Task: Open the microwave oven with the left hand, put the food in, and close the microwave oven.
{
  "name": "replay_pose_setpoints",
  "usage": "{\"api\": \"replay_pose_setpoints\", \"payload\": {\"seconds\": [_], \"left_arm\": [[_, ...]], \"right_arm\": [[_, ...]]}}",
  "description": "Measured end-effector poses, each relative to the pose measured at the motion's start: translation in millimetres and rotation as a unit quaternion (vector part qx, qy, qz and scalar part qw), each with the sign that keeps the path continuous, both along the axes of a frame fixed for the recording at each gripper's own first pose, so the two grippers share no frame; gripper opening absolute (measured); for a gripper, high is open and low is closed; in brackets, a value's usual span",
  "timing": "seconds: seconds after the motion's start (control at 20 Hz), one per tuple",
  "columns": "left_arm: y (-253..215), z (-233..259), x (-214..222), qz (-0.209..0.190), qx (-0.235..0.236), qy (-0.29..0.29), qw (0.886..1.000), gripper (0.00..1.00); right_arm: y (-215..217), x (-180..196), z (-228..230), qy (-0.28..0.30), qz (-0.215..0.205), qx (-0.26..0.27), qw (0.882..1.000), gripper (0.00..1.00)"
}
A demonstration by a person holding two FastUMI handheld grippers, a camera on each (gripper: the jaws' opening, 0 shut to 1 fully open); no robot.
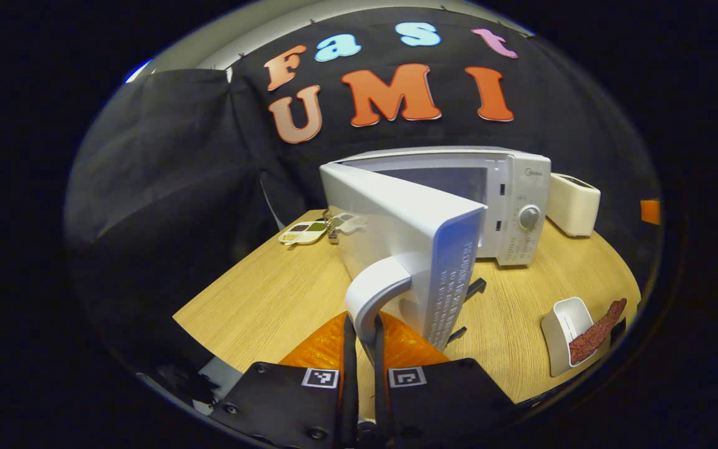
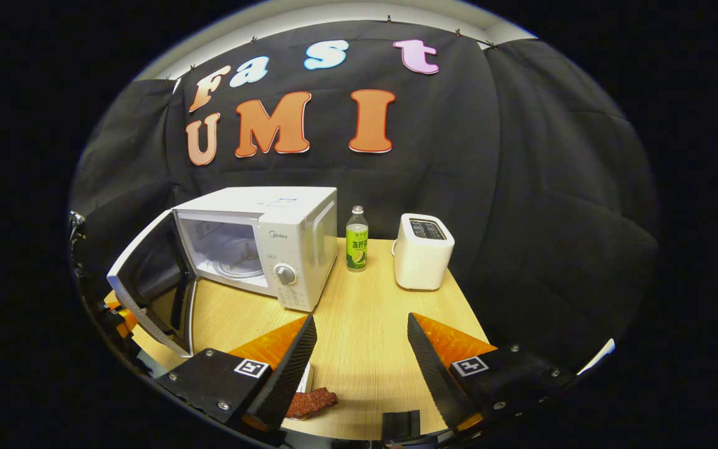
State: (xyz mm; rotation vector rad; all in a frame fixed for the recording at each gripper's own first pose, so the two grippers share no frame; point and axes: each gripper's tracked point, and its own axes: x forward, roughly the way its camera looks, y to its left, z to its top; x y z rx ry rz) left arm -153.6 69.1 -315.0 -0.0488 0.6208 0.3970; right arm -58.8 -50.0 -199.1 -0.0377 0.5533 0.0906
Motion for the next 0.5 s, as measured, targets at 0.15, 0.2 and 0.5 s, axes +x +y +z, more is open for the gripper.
{"api": "replay_pose_setpoints", "payload": {"seconds": [0.15,0.2,0.5], "left_arm": [[27,-1,-22,0.012,-0.056,0.014,0.998,0.33],[35,-1,-30,0.017,-0.074,0.017,0.997,0.51],[90,2,-67,0.044,-0.114,0.024,0.992,0.8]], "right_arm": [[11,10,-7,0.009,0.02,-0.002,1.0,0.91],[13,11,-8,0.012,0.025,-0.005,1.0,0.91],[11,8,-33,0.056,0.013,-0.012,0.998,0.91]]}}
